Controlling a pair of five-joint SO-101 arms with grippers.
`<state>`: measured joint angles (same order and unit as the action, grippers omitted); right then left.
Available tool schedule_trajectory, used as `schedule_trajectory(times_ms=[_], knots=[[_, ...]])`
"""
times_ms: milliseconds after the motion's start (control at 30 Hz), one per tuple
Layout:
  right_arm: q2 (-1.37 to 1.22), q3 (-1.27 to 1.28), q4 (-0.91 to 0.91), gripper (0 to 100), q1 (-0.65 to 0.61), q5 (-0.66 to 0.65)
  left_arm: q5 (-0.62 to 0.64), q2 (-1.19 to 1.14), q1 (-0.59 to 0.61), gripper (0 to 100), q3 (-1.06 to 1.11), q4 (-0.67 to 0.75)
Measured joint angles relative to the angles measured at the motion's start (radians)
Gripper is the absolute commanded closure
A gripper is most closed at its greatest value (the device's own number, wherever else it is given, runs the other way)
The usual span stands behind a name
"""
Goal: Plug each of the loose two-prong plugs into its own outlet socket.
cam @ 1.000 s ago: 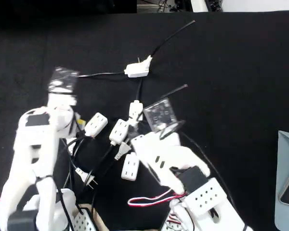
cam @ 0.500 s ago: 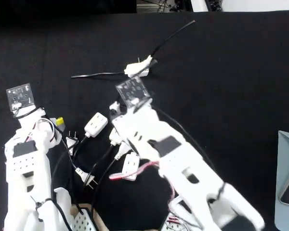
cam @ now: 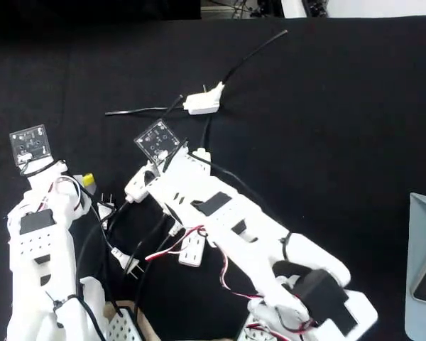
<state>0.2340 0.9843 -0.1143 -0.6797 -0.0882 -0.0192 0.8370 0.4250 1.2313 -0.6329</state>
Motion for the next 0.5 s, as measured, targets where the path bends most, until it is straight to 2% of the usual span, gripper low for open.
schedule_trajectory(times_ms=[500], knots=[[-0.152,-0.104,0.015,98.6,-0.028,-0.003,0.000,0.000,0.000,74,0.000,0.000]])
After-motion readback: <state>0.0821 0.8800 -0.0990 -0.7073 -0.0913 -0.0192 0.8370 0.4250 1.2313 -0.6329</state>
